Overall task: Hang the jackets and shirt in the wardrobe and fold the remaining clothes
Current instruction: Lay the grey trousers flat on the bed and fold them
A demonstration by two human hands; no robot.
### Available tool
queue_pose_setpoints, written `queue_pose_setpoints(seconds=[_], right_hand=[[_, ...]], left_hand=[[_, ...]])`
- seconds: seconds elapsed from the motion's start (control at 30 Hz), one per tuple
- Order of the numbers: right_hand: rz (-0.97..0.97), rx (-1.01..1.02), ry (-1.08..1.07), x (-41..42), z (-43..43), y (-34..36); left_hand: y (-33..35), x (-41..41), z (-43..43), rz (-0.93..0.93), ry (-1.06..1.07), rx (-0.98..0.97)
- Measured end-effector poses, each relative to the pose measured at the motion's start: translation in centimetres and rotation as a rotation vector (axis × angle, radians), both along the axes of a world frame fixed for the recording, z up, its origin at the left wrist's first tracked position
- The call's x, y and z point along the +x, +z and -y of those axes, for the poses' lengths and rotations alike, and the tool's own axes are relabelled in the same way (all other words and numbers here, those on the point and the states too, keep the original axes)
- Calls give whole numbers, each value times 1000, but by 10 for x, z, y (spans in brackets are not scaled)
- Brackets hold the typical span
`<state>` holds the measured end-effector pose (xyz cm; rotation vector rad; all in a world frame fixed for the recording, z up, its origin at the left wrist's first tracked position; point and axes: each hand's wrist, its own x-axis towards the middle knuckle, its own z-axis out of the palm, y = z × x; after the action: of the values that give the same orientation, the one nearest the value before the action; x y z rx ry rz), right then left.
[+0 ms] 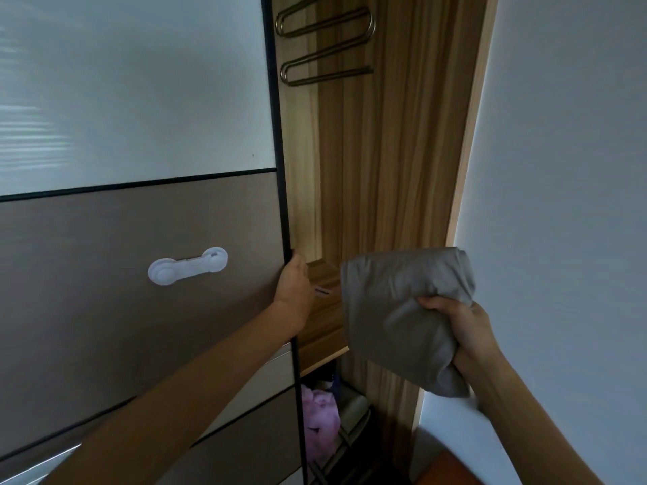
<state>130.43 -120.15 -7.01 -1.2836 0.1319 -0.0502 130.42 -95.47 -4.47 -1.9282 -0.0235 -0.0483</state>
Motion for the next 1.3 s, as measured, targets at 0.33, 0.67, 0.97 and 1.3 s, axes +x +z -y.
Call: queue_pose_setpoints(seconds=[0.33,0.67,0.97,1.3], right_hand=[[-19,-17,188,-17,-68,-3],[-93,-46,367,-20,-133,-18],[-162,-5,557,-16,-192,-41],[-292,23,832,5,-257,-68]], left_hand=[[-4,-66,-56,11,123,-33],[-12,-127,-117,87,216,-82],[-29,-169,-160,41,459,-73],[-74,-199,-207,146,623,-420]])
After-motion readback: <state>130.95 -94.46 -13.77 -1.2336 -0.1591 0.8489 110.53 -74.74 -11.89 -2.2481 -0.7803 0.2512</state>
